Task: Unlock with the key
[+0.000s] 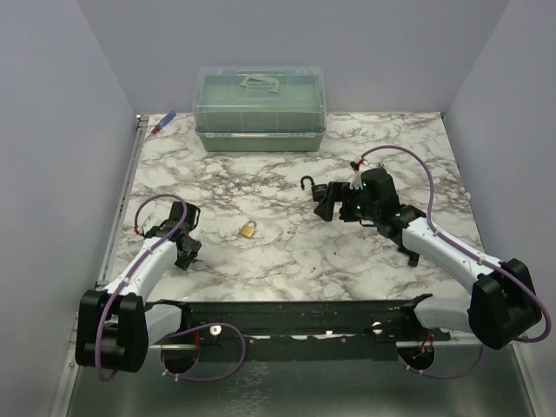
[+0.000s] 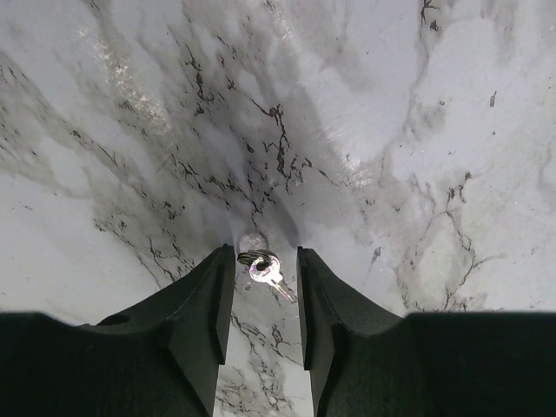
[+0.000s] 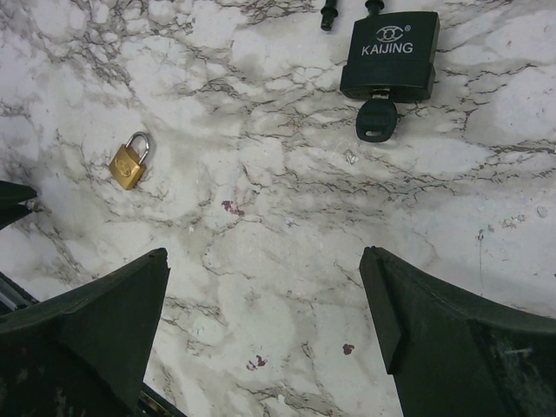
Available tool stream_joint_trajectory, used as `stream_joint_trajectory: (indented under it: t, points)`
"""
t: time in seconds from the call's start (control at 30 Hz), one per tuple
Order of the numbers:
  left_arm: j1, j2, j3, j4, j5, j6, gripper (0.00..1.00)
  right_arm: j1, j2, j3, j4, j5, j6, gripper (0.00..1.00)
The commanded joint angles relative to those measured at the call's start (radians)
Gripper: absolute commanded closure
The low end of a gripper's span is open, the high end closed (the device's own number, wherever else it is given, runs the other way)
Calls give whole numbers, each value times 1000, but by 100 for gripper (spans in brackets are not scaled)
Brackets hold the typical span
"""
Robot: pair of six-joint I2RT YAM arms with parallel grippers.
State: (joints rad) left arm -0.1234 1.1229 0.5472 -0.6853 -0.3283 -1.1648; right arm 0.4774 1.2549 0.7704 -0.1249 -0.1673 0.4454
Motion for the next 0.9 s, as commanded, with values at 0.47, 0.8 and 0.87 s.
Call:
stream_joint_trajectory:
  t: [0.47, 0.8, 0.87]
  points:
    - [7, 37, -6, 32, -28, 26, 69, -4, 18, 2, -12, -21, -3, 1]
    - [7, 15, -22, 69, 20, 54, 100, -3, 14, 1, -17, -29, -1, 1]
    - [7, 6, -23, 74, 38, 59, 100, -4, 3, 3, -24, -32, 2, 1]
